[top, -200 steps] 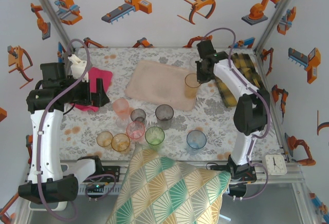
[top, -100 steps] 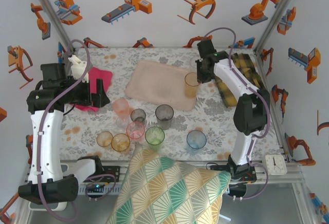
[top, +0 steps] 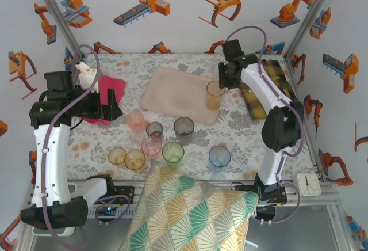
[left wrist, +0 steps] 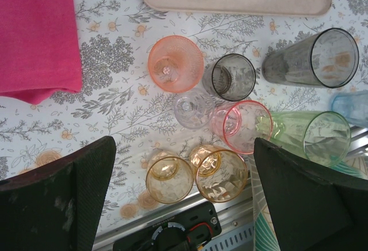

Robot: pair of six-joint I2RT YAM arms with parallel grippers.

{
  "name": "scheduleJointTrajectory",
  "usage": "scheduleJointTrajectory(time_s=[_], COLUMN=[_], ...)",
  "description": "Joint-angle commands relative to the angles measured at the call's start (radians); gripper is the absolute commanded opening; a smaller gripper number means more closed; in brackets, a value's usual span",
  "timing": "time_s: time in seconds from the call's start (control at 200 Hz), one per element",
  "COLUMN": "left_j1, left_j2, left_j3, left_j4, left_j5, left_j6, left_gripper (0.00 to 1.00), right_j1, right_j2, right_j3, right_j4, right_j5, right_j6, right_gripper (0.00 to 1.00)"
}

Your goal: Place the glasses into the tray

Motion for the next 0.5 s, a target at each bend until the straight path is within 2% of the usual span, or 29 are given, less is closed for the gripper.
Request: scheduleJointTrajectory(time_s=[0.0,0.19,0.496], left_j1=[0.004,0.001,-0.009], left_j2=[-0.005,0.003,0.016], left_j3=[0.007,0.013,0.024], left_j4=[-0.011,-0.012,-0.014], left_j5=[0.018,0.028,0.035], left_j6=[0.013,0.016,0.025], left_gripper=[0.97,0.97,0.97], right_j1=[-0.006,-0.005,0.01], right_j2=[-0.097,-0.243,-0.552], right_j3=[0.005,-0.097,-0.404], right_j4=[-0.047,-0.096,-0.134], right_j5=[-0.002,-0.062,-0.24], right_j6=[-0.013,0.01,0.042], right_gripper=[0.4,0.41,0.42])
